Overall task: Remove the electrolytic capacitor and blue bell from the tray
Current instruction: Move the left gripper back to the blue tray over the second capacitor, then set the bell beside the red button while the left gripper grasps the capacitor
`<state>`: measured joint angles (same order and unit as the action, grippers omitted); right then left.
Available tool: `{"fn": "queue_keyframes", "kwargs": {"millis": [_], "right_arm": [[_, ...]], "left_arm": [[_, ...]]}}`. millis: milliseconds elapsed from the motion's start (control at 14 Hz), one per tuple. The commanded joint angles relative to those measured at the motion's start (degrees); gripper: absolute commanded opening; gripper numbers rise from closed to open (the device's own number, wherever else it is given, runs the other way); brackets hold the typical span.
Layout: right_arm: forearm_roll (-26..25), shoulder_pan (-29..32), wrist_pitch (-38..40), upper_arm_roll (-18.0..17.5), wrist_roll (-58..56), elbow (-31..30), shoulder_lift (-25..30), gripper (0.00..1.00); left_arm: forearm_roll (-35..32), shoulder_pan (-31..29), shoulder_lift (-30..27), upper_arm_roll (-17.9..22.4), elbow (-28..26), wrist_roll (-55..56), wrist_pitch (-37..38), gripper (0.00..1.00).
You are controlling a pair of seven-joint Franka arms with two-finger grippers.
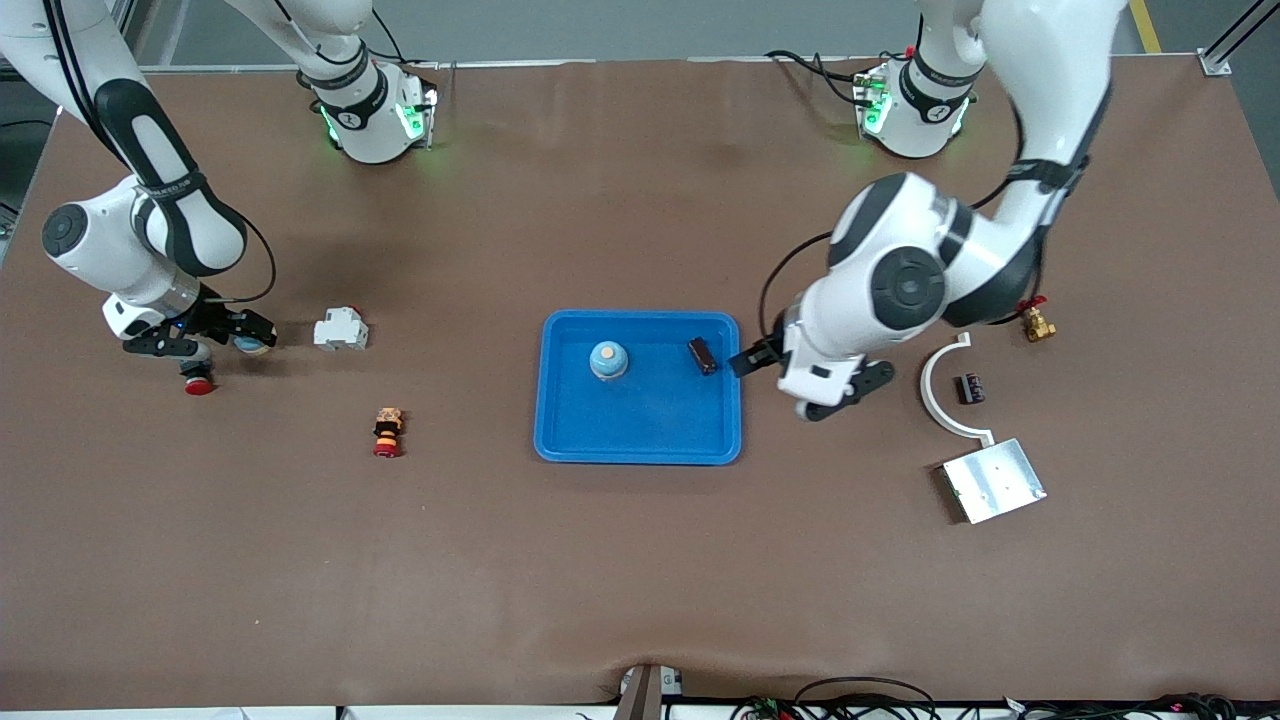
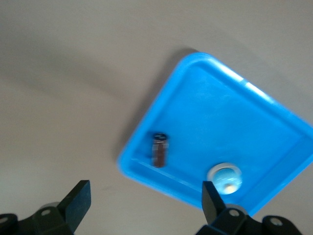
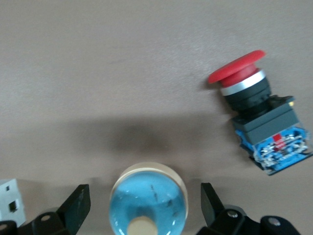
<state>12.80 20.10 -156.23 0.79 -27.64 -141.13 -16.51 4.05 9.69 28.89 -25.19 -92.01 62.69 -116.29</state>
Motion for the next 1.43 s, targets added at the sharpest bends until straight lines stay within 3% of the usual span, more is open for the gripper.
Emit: {"fn": "queue_keyframes", "kwargs": {"millis": [0,571,1357], "right_arm": [[1.8,-0.5,7.1,-0.4,-0.7,2.7,2.2,1.0],[1.7,-8.2,13.2,-0.3,12.6,5.2,6.3,1.0],[1.5,-26.2,14.6,-0.3,43.1,5.1,9.4,1.0]], "left_arm": [[-1.7,2.3,4.8,0.4,1.2,5.0,-5.2,1.0],[-10.6,6.7,12.7,1.9,1.2,11.5,-9.6,1.0],[-10.6,9.1,15.2,2.0,1.3,13.9,-11.0,1.0]]}}
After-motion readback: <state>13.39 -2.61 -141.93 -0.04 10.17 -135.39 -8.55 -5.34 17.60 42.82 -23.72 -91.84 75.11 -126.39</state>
